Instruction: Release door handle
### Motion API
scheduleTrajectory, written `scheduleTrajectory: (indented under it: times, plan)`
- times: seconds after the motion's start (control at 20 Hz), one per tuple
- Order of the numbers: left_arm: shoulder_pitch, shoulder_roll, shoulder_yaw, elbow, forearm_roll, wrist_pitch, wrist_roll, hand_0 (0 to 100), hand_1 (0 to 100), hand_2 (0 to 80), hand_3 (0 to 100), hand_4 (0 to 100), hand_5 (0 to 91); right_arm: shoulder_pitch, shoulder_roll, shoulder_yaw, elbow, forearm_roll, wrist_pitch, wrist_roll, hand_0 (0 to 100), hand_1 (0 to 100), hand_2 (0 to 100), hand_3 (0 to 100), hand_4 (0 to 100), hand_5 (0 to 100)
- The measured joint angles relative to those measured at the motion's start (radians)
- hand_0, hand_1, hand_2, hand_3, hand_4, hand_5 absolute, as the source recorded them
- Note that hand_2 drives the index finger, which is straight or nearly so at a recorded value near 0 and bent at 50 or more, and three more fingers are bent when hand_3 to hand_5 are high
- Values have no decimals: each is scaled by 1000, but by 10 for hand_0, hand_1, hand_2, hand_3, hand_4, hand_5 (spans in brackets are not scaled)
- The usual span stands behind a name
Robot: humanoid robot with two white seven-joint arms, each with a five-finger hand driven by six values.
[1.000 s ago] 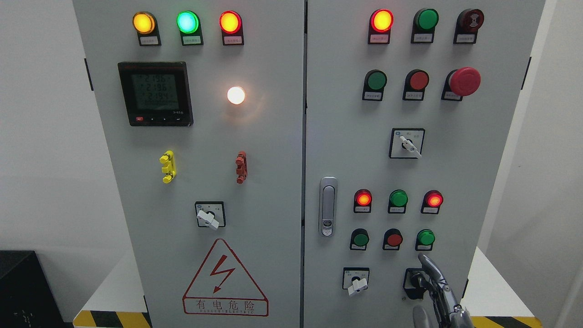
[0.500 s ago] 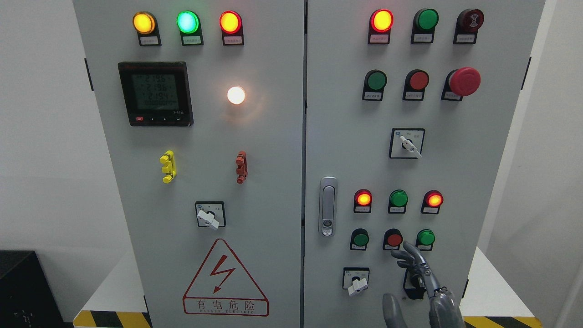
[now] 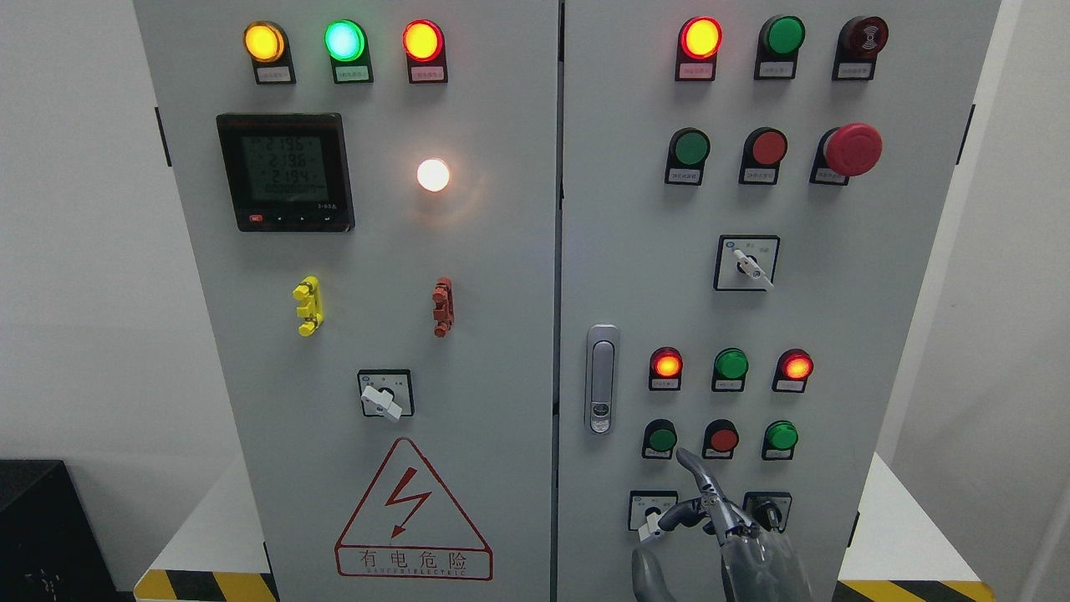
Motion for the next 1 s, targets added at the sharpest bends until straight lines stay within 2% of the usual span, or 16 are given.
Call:
scheduleTrajectory:
  times: [0.25,0.45,1.0]
  plan:
    - [0,0,0,0,0,0,0,0,0,44,106,5,0,-39,1,45,14,117,36,10,471,264,0,641,641,631]
    - [0,0,0,0,0,0,0,0,0,43,106,5,0,-63,1,78,28,193,92,11,473,262,0,644,644,636]
    - [0,0,0,0,0,6,0,0,0,44,107,4,0,-171,2,146,94,313,166,14,474,258,0,650,649,638]
